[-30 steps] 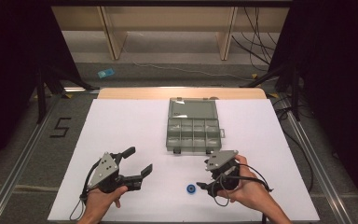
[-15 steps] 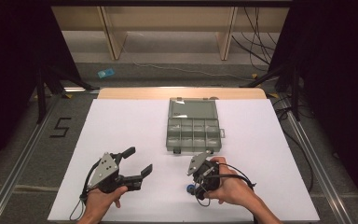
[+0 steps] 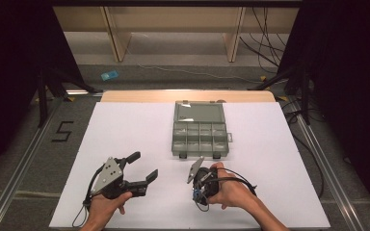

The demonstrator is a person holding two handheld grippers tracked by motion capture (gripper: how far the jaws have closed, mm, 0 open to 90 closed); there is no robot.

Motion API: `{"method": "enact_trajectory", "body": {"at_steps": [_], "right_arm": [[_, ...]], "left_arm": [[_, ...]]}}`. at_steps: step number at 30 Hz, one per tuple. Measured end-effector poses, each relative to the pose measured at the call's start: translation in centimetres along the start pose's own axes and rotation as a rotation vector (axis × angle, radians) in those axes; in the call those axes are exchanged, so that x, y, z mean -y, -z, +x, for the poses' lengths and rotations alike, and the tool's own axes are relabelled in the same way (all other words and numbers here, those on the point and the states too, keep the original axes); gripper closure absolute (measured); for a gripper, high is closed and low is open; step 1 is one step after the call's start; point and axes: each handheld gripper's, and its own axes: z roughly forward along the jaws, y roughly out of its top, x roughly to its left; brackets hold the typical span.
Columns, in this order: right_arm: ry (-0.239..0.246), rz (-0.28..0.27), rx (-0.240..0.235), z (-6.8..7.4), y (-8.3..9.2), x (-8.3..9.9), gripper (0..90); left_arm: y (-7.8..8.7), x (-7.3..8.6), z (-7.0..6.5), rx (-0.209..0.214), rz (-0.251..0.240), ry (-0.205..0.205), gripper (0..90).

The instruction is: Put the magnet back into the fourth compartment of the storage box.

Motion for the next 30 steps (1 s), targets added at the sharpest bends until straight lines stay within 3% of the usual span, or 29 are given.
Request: {"method": "enact_trajectory", "body": {"at_steps": [12, 19, 23, 30], "right_arm": [[-0.011, 0.05, -0.032, -0.3, -1.0, -0.3, 55.9], [0.009, 0.055, -0.019, -0.6, -1.0, -0.2, 62.5], [0.002, 0.034, -0.025, -0.8, -0.5, -0.1, 62.5], [-0.021, -0.009, 0.016, -1.5, 0.8, 0.1, 62.5]], "left_arm": [[0.0, 0.0, 0.0, 0.001, 0.0, -0.001, 15.7], [0.0, 0.0, 0.0, 0.003, -0.003, 0.001, 15.7], [0.0, 0.0, -0.1, 0.004, -0.005, 0.001, 15.7], [0.0, -0.1, 0.0, 0.004, -0.004, -0.007, 15.7]]}}
